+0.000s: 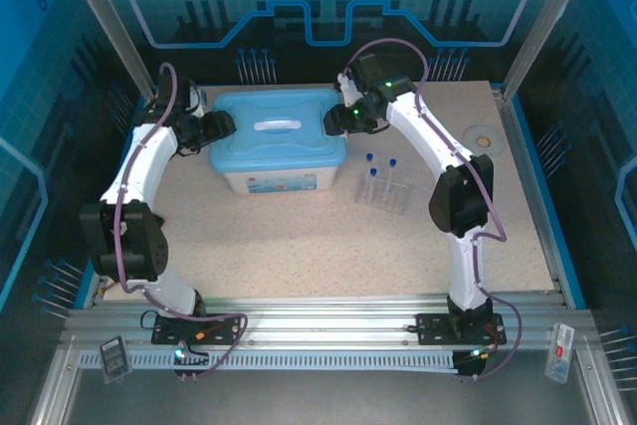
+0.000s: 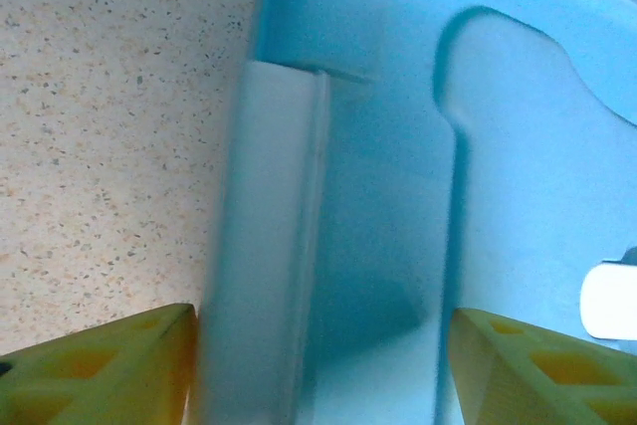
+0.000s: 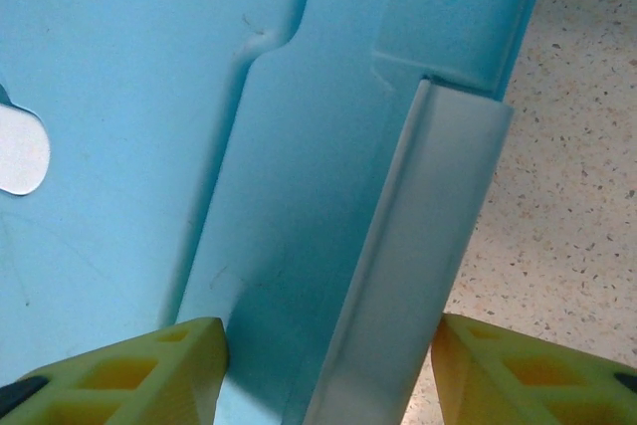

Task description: Organize the chemistry lab equipment

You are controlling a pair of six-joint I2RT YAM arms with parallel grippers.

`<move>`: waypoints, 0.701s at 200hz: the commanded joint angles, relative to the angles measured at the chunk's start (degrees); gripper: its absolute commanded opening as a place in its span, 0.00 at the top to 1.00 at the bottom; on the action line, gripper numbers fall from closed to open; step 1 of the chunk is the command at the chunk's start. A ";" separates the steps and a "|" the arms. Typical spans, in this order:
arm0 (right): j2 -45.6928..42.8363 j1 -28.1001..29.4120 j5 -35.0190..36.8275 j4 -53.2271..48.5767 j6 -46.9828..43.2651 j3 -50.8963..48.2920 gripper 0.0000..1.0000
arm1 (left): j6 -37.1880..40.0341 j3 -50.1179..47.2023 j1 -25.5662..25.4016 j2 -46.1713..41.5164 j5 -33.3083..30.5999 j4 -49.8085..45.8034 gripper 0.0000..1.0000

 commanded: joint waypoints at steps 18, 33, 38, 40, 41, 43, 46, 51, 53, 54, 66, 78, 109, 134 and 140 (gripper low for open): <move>-0.22 1.94 -1.12 -0.65 -1.25 -0.23 0.42 | 3.36 4.66 -4.85 2.29 -0.21 -2.32 0.34; -0.19 2.10 -1.16 -0.71 -1.25 -0.14 0.42 | 3.95 5.27 -5.84 3.05 -1.44 -3.00 0.33; -0.14 2.08 -1.10 -0.71 -1.25 -0.14 0.42 | 4.09 5.50 -6.16 3.24 -1.86 -3.25 0.33; -0.13 2.13 -1.08 -0.73 -1.25 -0.14 0.42 | 4.21 5.59 -6.28 3.43 -2.01 -3.35 0.34; -0.18 2.14 -1.08 -0.73 -1.25 -0.14 0.42 | 4.23 5.61 -6.34 3.43 -2.10 -3.38 0.33; -0.17 2.14 -1.07 -0.73 -1.25 -0.14 0.42 | 4.27 5.70 -6.46 3.56 -2.27 -3.45 0.34; -0.15 2.14 -1.07 -0.73 -1.25 -0.14 0.42 | 4.33 5.80 -6.57 3.72 -2.48 -3.57 0.34; -0.21 2.12 -1.01 -0.73 -1.25 -0.09 0.42 | 4.30 5.82 -6.74 3.85 -2.69 -3.67 0.33; -0.22 2.14 -0.99 -0.73 -1.25 -0.13 0.42 | 4.33 5.82 -6.75 3.91 -2.77 -3.67 0.33; -0.22 2.14 -0.99 -0.73 -1.25 -0.13 0.42 | 4.34 5.82 -6.75 3.94 -2.79 -3.72 0.34; -0.22 2.14 -0.93 -0.73 -1.33 -0.13 0.42 | 4.08 5.56 -6.78 4.13 -2.71 -3.33 0.33; -0.31 2.05 -0.82 -0.73 -1.27 -0.14 0.42 | 3.86 5.42 -6.76 4.49 -2.68 -3.06 0.33; -0.40 1.51 -1.14 -0.19 -0.65 -0.05 0.42 | 2.59 6.59 -7.02 7.36 -0.98 -2.19 0.33; -0.31 1.19 -1.25 -0.21 -0.24 0.77 0.42 | 2.04 8.79 -7.78 10.25 -0.25 -2.00 0.34; -0.13 1.03 -1.26 -0.27 -0.10 1.06 0.42 | 2.05 9.49 -7.97 10.89 -0.10 -2.15 0.33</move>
